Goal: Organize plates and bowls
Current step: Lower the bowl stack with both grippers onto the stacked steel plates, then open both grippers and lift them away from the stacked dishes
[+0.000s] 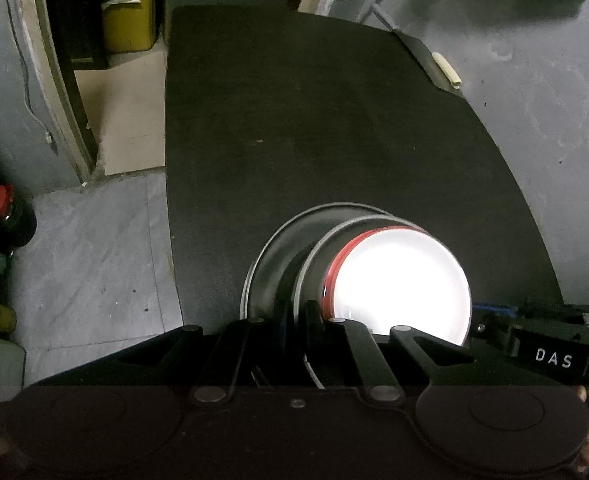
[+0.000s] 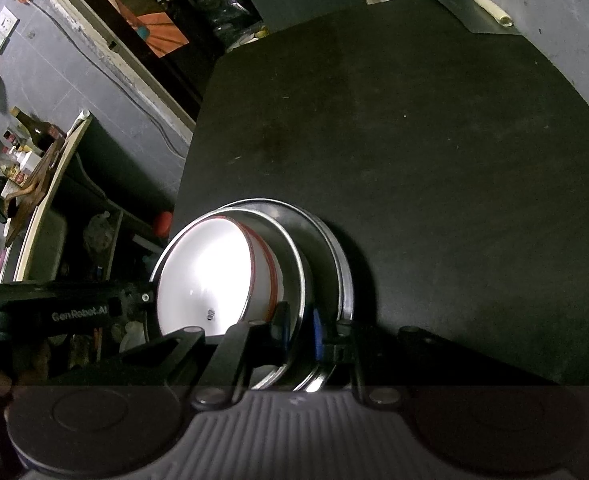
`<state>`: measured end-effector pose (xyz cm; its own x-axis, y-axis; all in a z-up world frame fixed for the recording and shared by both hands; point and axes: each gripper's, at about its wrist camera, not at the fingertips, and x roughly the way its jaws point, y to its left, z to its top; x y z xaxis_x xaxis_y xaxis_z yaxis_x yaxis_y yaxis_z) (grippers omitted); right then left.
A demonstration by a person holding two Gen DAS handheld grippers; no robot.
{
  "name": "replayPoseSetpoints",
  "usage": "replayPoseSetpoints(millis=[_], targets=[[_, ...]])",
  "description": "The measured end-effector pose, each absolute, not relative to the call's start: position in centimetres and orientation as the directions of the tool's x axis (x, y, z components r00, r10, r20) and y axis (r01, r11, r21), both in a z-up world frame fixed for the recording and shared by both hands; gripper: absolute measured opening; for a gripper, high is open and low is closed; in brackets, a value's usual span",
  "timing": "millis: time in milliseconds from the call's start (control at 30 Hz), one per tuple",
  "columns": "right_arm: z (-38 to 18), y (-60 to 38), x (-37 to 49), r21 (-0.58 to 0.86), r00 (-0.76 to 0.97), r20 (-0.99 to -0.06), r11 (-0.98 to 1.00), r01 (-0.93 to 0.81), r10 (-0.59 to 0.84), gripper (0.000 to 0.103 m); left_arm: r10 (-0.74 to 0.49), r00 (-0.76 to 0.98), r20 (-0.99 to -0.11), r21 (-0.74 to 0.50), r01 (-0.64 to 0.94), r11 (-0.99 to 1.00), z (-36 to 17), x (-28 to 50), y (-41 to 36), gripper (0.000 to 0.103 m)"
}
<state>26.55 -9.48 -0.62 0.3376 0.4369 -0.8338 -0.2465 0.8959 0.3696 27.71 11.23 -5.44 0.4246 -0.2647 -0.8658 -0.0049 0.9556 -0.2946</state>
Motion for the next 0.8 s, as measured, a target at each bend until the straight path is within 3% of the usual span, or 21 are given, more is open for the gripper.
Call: replayPoseSetpoints(millis=[267, 433, 667, 800], targets=[[0.4, -9.2, 26.1, 0.318, 0.378, -0.830, 0.905, -0.282, 0.410, 0.017, -0.248, 0.442, -0.862, -0.286, -0.019, 0.958, -5.1, 27.0, 11.2, 0.011], [0.9, -9.4, 25.7, 0.301, 0.397, -0.824, 0.906, -0.297, 0.404, 0.029, -0.222, 0.458, -0.861, -0.271, -0.044, 0.962, -4.8, 26.5, 11.2, 0.018], [1.3, -9.6, 24.9, 0.258, 0.421, -0.822, 0.909, -0.327, 0.384, 0.043, -0.158, 0.488, -0.858, -0.231, -0.094, 0.968, -4.3, 25.9, 10.9, 0.039], [1.6, -10.0, 24.6, 0.245, 0.440, -0.813, 0.909, -0.337, 0.382, 0.056, -0.106, 0.506, -0.856, -0.192, -0.121, 0.974, -3.9, 25.5, 10.9, 0.060]])
